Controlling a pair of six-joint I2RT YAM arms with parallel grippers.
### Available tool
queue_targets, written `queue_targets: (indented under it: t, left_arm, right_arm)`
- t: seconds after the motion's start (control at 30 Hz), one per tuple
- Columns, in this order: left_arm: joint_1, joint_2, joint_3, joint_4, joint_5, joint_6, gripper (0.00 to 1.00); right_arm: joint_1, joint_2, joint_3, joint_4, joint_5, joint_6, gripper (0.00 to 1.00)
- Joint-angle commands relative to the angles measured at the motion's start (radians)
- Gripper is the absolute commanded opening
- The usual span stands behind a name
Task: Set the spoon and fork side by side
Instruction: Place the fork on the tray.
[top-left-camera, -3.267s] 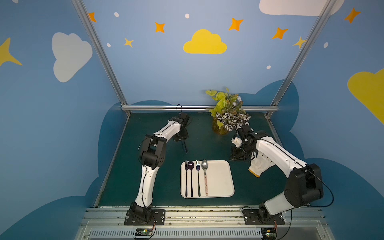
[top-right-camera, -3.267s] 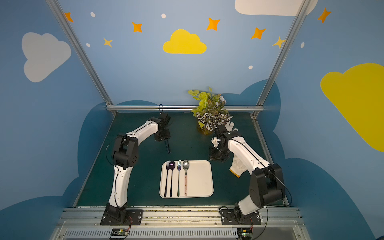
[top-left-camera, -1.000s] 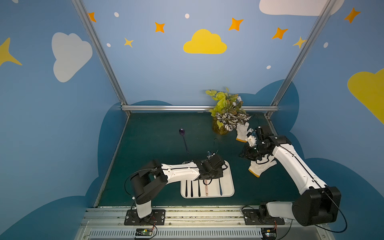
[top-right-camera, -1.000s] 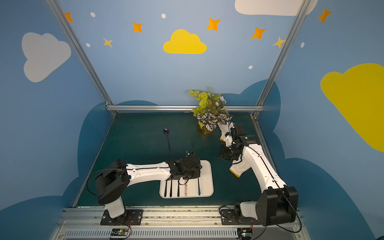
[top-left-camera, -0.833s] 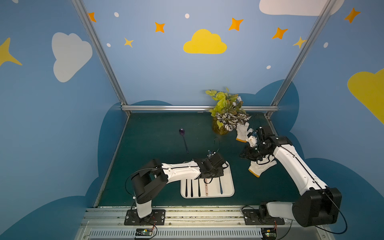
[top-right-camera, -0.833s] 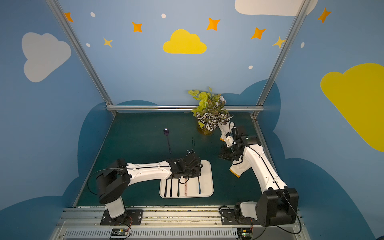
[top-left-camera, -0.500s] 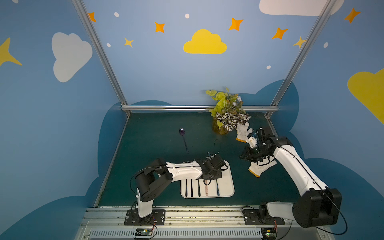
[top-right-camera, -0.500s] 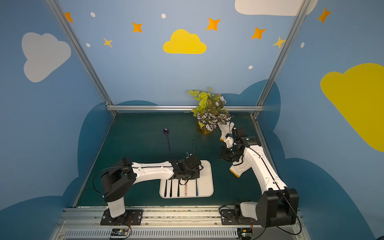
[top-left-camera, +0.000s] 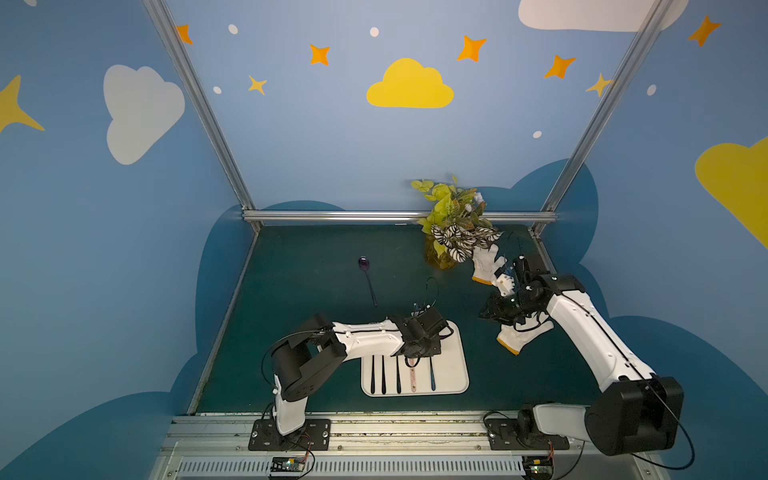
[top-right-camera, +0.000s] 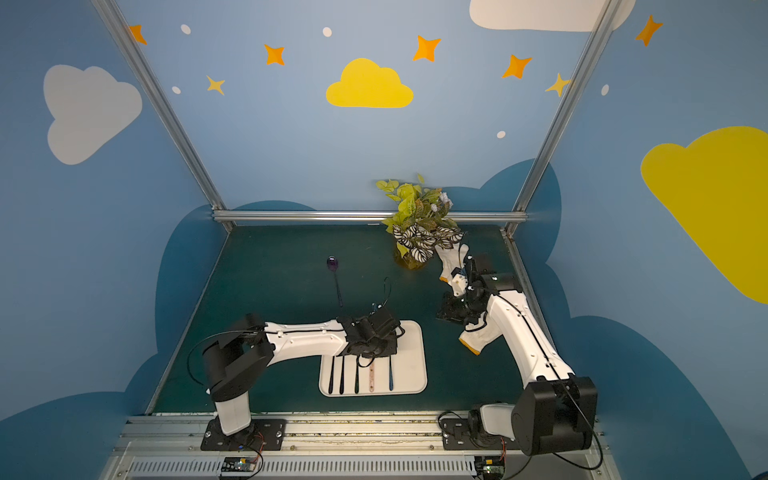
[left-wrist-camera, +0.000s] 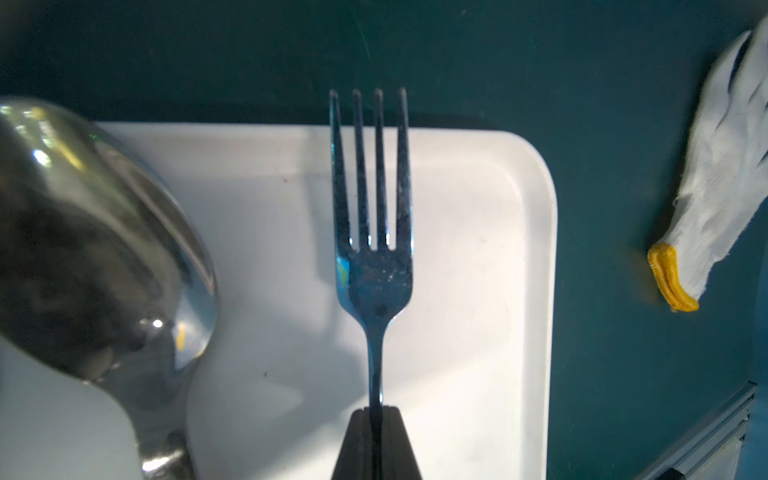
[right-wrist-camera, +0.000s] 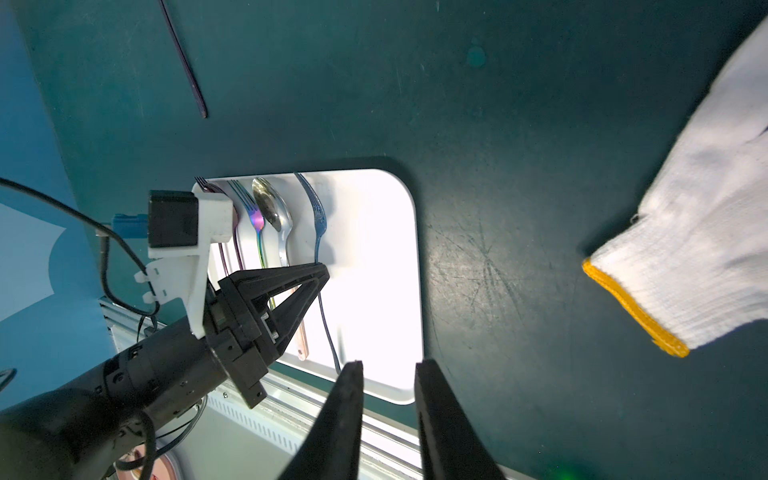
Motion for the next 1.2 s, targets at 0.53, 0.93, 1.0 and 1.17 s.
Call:
queue_targets:
  t: [0.53, 0.93, 1.0, 1.17]
  left_arm:
    - [0.009, 0.056, 0.032, -0.047, 0.000, -0.008, 0.14]
    - [0.000, -0.011, 0.049, -0.082, -0.015, -0.004, 0.44]
    - [-0.002, -0.048, 0.072, -0.122, -0.033, 0.003, 0.49]
    - [0.001, -0.164, 0.140, -0.282, -0.145, 0.049, 0.57]
  right_arm:
    - [-0.013, -0.005, -0.009, -0.023, -0.002, -0.016, 0.27]
    - [-0.015, 0.009, 0.001, -0.017, -0.001, -0.015, 0.27]
    - [-0.015, 0.009, 0.000, -0.016, 0.006, -0.014, 0.27]
    - [-0.015, 0.014, -0.003, -0.013, 0.018, -0.011, 0.27]
